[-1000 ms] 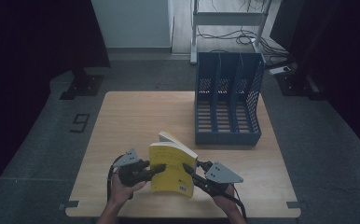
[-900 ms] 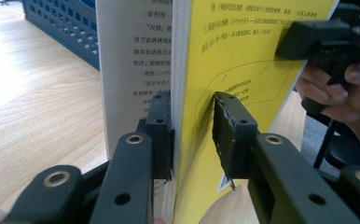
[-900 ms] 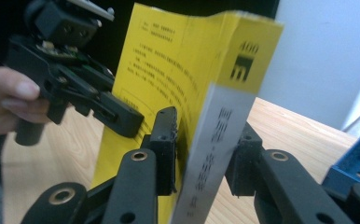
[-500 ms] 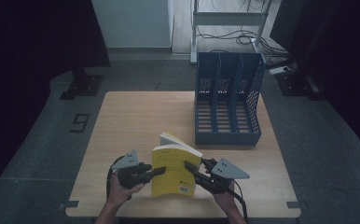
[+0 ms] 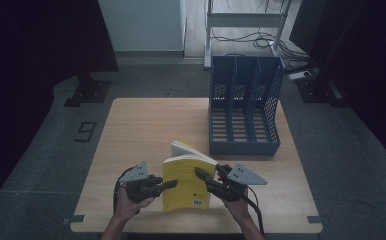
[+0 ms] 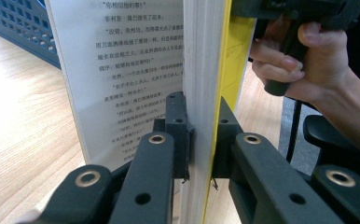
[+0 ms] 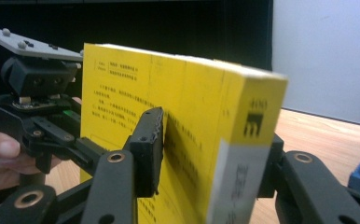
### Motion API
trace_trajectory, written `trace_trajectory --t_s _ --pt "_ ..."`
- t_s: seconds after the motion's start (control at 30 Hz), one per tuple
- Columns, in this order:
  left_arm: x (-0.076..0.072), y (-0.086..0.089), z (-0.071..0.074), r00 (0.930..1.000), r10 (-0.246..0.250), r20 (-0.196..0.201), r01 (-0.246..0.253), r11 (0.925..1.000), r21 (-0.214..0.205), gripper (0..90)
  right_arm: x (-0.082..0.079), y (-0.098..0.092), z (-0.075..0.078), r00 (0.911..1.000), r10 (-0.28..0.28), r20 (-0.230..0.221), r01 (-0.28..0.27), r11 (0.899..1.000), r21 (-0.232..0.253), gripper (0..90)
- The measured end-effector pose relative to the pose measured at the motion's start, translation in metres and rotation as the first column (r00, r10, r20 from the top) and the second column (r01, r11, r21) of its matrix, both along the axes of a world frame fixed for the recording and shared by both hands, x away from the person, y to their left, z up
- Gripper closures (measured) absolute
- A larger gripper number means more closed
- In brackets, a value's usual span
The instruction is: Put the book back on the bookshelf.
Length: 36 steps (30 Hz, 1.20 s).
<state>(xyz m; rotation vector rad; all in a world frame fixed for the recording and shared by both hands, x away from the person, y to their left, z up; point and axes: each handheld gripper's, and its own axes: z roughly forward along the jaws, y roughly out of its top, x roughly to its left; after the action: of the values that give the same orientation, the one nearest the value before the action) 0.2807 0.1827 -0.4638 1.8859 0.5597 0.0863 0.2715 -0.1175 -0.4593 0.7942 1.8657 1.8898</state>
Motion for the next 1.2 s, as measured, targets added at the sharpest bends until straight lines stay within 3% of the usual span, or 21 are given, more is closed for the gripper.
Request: trace_trajectory --t_s 0.1,0.27,0.47,0.53,0.67,0.7,0.8,0.9,1.07,1.2 --pt "0.0 0.0 -0.001 1.0 0.007 -0.005 -0.007 1.0 0.002 81.5 0.008 0.004 0.004 0.9979 0.058 -0.028 -0.058 0.998 0.004 56.0" --pt "0.001 0.0 -0.001 0.9999 0.013 -0.007 -0.013 0.9999 0.003 81.1 0.011 0.011 0.002 0.9955 0.085 -0.043 -0.086 0.996 -0.022 60.4" --pt "0.002 0.0 -0.001 0.9995 0.031 -0.009 -0.031 0.9995 0.01 79.4 0.004 0.012 0.007 0.9967 0.076 -0.028 -0.078 0.994 -0.076 67.4" --pt "0.003 0.0 -0.002 0.9987 0.05 -0.011 -0.05 0.9987 0.011 76.7 0.001 0.013 0.009 0.9972 0.071 -0.021 -0.073 0.992 -0.104 70.6" --pt "0.005 0.0 -0.004 0.9974 0.072 -0.008 -0.072 0.9974 0.009 68.2 0.0 0.013 0.011 0.9968 0.075 -0.025 -0.078 0.991 -0.111 72.6" --pt "0.006 -0.001 -0.005 0.9956 0.094 -0.007 -0.094 0.9956 0.008 68.2 0.0 0.013 0.011 0.9967 0.077 -0.027 -0.079 0.991 -0.111 73.1" --pt "0.008 -0.001 -0.006 0.9904 0.138 -0.005 -0.138 0.9904 0.011 53.9 -0.003 0.016 0.013 0.9965 0.079 -0.027 -0.082 0.989 -0.12 74.3" --pt "0.009 0.002 -0.006 0.9837 0.179 -0.014 -0.179 0.9838 -0.004 48.3 -0.004 0.017 0.014 0.9967 0.075 -0.031 -0.078 0.99 -0.12 74.6" --pt "0.01 0.005 -0.005 0.9785 0.206 -0.016 -0.206 0.9783 -0.021 43.3 -0.004 0.016 0.014 0.9968 0.064 -0.049 -0.069 0.992 -0.102 74.8" --pt "0.011 0.006 -0.006 0.9765 0.215 -0.018 -0.215 0.9764 -0.019 42.0 -0.008 0.017 0.015 0.9983 0.047 -0.034 -0.05 0.993 -0.106 74.9"
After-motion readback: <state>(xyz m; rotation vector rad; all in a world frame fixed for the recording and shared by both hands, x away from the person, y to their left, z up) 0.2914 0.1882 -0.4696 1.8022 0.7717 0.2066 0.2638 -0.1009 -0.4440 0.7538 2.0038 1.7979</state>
